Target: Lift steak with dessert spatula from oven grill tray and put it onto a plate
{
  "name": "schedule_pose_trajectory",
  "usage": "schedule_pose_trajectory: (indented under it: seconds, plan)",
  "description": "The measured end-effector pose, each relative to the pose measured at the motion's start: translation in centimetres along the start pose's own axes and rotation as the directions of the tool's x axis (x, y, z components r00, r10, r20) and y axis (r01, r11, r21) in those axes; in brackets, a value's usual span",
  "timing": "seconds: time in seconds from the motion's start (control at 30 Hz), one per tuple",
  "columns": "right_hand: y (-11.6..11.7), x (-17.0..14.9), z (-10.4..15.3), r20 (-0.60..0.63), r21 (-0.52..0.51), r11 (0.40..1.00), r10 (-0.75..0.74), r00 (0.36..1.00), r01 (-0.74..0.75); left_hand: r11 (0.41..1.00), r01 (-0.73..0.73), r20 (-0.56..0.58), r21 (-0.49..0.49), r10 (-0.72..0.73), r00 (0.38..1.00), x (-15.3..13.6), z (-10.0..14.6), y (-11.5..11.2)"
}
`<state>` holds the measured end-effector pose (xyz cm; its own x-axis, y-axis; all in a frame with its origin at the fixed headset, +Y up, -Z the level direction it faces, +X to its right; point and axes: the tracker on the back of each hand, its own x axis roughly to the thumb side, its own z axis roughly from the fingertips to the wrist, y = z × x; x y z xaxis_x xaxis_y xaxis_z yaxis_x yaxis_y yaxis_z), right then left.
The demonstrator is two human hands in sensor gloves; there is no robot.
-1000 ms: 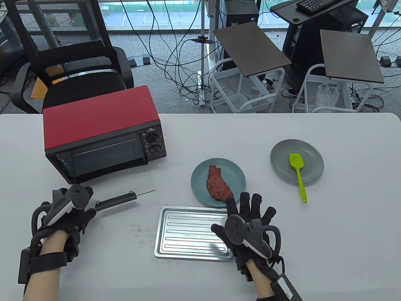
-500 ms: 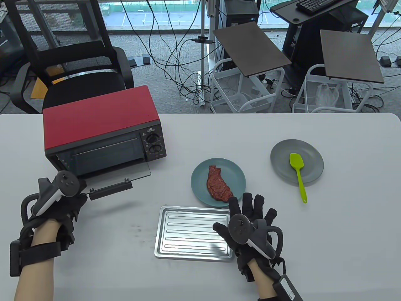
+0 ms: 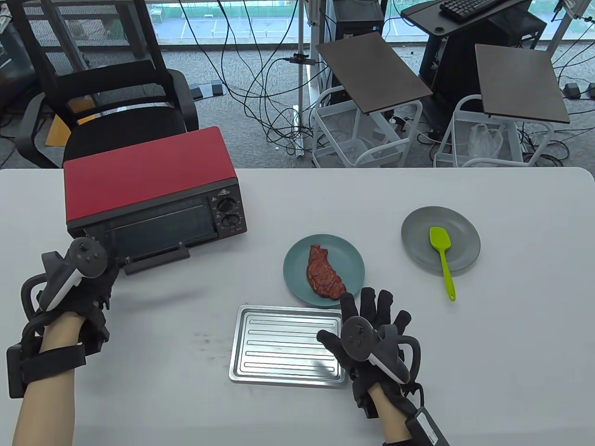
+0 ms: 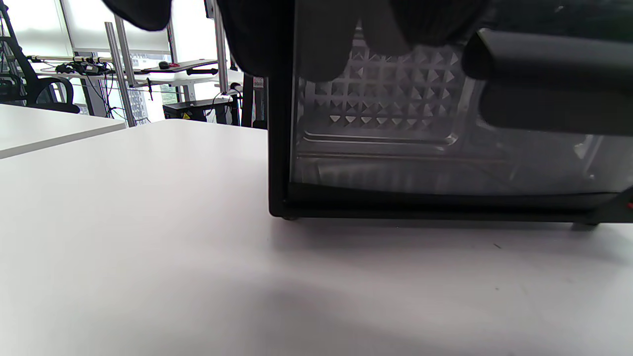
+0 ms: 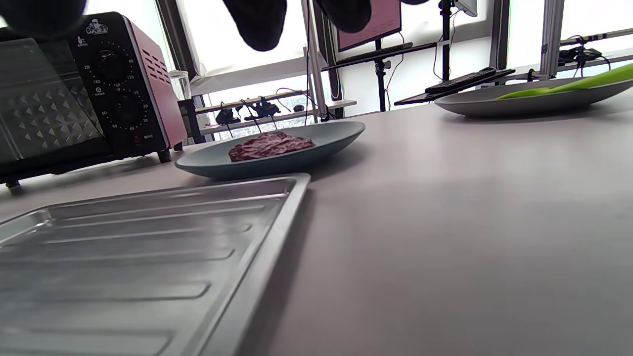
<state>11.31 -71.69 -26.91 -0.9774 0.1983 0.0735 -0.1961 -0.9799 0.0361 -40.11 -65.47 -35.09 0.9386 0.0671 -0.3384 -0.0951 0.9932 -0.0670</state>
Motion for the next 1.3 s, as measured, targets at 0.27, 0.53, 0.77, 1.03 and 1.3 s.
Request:
schedule_pose_trajectory:
  seconds: [0.27, 0.53, 0.77, 1.03, 1.3]
  plan:
    - [-0.1, -0.1, -0.1, -0.010, 0.014, 1.000, -0.011, 1.000, 0.011, 0.998, -0.013, -0.021, 0.054, 0.015, 1.000, -0.2, 0.0, 0.4]
    - [-0.2, -0.2, -0.1, -0.017, 0.027, 1.000, -0.001, 1.000, 0.001, 0.985, -0.068, -0.029, 0.159, 0.073, 0.997, 0.0, 0.1, 0.1]
    - [-0.5, -0.7, -0.1, -0.031, 0.021, 0.999, -0.033, 0.999, 0.034, 0.979, -0.082, -0.030, 0.189, 0.089, 0.996, 0.1, 0.2, -0.1]
    - [-0.4, -0.5, -0.2, -0.024, 0.031, 0.999, -0.037, 0.999, 0.037, 0.978, -0.069, -0.011, 0.195, 0.073, 0.997, 0.0, 0.5, -0.1]
    - [-0.4, -0.7, -0.2, -0.037, 0.024, 0.998, -0.056, 0.998, 0.057, 0.974, -0.073, -0.001, 0.214, 0.076, 0.997, 0.3, 1.0, -0.5]
